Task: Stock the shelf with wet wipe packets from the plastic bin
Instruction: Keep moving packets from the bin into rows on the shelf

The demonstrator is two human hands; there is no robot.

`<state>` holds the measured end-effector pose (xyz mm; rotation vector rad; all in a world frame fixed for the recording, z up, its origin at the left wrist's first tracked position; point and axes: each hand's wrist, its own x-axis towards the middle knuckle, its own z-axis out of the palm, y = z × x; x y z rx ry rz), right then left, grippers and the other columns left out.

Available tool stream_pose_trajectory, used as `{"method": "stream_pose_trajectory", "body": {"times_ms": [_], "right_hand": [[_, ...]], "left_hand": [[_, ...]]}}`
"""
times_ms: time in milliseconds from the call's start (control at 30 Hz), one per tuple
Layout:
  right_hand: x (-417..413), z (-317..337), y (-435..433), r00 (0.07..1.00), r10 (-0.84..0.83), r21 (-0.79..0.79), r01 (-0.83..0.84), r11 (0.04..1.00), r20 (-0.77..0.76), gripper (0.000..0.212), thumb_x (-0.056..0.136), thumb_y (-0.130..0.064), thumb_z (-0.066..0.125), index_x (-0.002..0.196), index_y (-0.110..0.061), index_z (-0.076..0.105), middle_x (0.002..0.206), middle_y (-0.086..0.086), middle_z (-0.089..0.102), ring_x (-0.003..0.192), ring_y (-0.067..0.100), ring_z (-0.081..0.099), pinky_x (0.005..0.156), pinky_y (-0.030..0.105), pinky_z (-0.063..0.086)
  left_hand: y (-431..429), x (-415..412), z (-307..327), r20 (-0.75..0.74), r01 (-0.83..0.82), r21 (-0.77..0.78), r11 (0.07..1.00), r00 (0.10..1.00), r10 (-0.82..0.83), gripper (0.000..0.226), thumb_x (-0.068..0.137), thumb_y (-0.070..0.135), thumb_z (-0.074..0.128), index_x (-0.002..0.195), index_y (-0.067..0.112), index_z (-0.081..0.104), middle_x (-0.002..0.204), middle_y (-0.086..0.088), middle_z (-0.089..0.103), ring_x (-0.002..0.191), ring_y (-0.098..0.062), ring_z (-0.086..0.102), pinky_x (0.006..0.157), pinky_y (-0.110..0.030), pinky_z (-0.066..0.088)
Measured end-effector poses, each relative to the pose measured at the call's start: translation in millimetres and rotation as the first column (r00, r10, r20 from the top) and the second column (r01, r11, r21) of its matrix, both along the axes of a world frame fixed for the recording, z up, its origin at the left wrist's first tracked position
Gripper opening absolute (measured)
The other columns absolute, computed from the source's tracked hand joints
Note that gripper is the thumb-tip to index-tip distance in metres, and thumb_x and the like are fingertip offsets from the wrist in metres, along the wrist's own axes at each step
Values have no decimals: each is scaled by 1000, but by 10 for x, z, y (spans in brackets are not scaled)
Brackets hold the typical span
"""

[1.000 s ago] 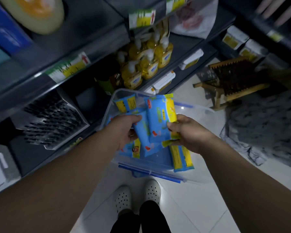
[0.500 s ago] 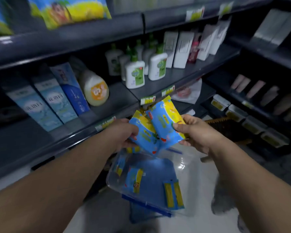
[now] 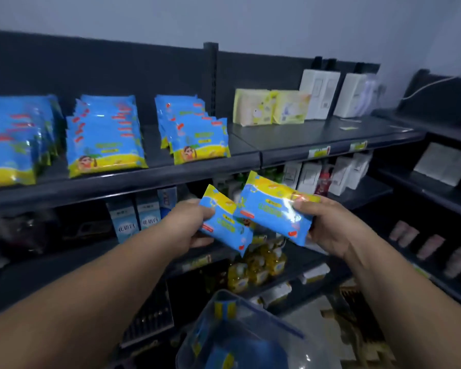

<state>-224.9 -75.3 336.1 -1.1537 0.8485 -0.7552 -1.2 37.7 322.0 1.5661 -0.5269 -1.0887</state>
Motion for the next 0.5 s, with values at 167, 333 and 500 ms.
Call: {"method": "stream_pose_trajectory", "body": {"times_ms": [167, 333, 500], "right_hand": [[68, 259, -126, 997, -50, -52, 53, 997, 50, 5, 92, -15, 60, 94, -11, 62, 81, 7, 75, 66, 22, 71, 57, 32, 58], [325, 450, -223, 999, -22, -91, 26, 995, 40, 26, 93, -24, 60, 115, -11, 61, 107, 13, 72, 90, 31, 67, 85, 45, 51], [648, 632, -309, 996, 40, -84, -33, 996, 80, 12, 93, -2, 51, 101, -6, 60, 86, 12, 74, 67, 24, 72, 54, 34, 58]], "left_hand": [[90, 144, 475, 228, 25, -45, 999, 973, -14, 13, 88, -1, 59, 94, 10, 57, 84, -13, 64, 64, -20, 58, 49, -26, 52], [96, 399, 978, 321, -72, -176, 982, 939, 126, 34, 63, -9, 68, 77, 13, 46, 79, -15, 49, 67, -24, 47, 59, -36, 40], [6, 616, 1385, 397, -115, -320, 940, 885, 243, 20, 76, 0, 66, 81, 16, 55, 82, -15, 56, 71, -23, 54, 63, -32, 44]]}}
